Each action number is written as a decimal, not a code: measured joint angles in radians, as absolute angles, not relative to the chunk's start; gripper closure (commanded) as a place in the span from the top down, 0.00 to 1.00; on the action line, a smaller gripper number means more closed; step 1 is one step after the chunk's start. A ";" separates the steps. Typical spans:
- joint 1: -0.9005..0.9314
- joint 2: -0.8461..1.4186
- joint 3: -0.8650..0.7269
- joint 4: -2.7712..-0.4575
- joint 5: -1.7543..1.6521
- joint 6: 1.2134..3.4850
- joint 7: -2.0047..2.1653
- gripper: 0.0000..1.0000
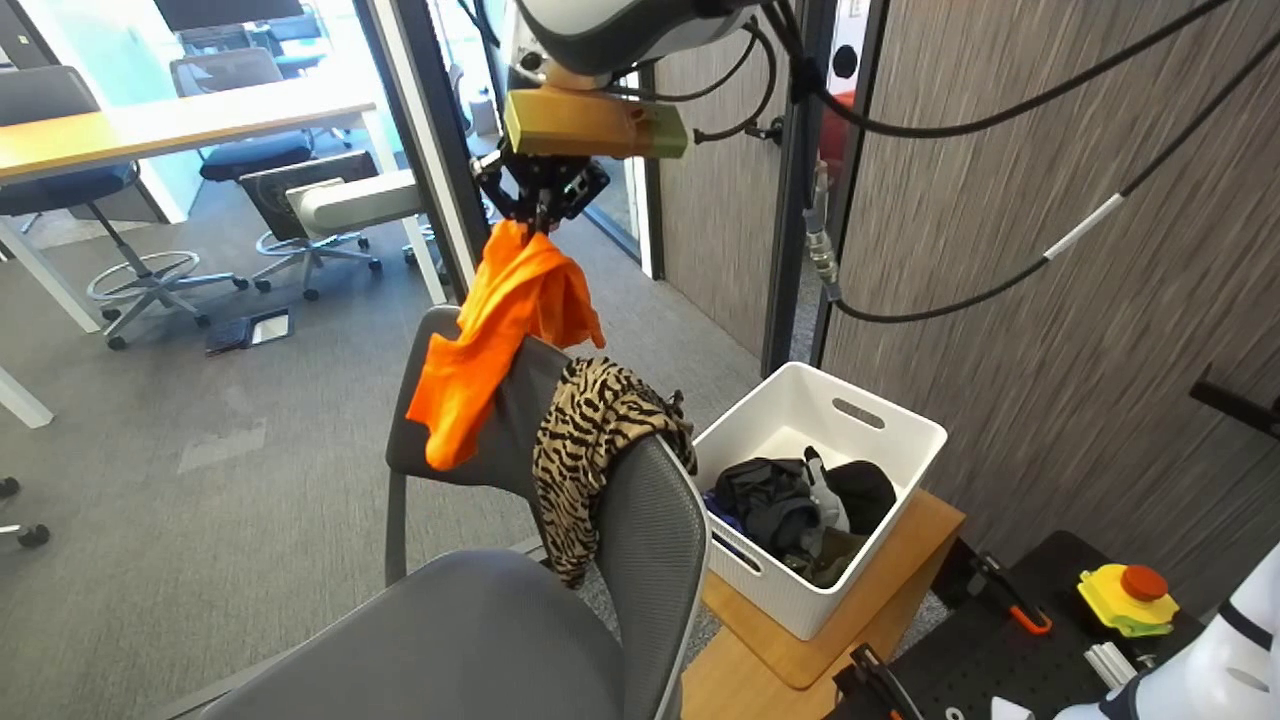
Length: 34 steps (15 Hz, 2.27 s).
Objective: Put the orange cloth on the chair in the white basket
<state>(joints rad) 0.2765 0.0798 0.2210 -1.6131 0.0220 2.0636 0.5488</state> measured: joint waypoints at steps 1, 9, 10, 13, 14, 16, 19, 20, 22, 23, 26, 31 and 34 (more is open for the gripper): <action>0.269 0.062 0.213 -1.622 0.022 2.064 0.563 0.11; 0.174 -0.119 0.173 -1.784 -0.031 2.002 0.704 0.10; 0.160 -0.140 0.172 -1.805 -0.042 1.978 0.721 0.10; 0.119 -0.196 0.169 -1.867 -0.071 1.910 0.755 0.10; 0.106 -0.211 0.169 -1.888 -0.076 1.894 0.760 0.10; 0.085 -0.236 0.168 -1.931 -0.085 1.874 0.766 0.10; 0.053 -0.251 0.167 -2.003 -0.111 1.875 0.792 0.10; 0.043 -0.250 0.165 -2.028 -0.115 1.880 0.800 0.10; 0.024 -0.242 0.154 -2.081 -0.116 1.908 0.810 0.10; 0.016 -0.233 0.144 -2.107 -0.116 1.932 0.811 0.10; -0.010 -0.191 0.105 -2.170 -0.115 2.023 0.811 0.10; -0.043 -0.098 0.045 -2.223 -0.114 2.170 0.815 0.10; -0.049 -0.036 0.018 -2.233 -0.105 2.249 0.822 0.10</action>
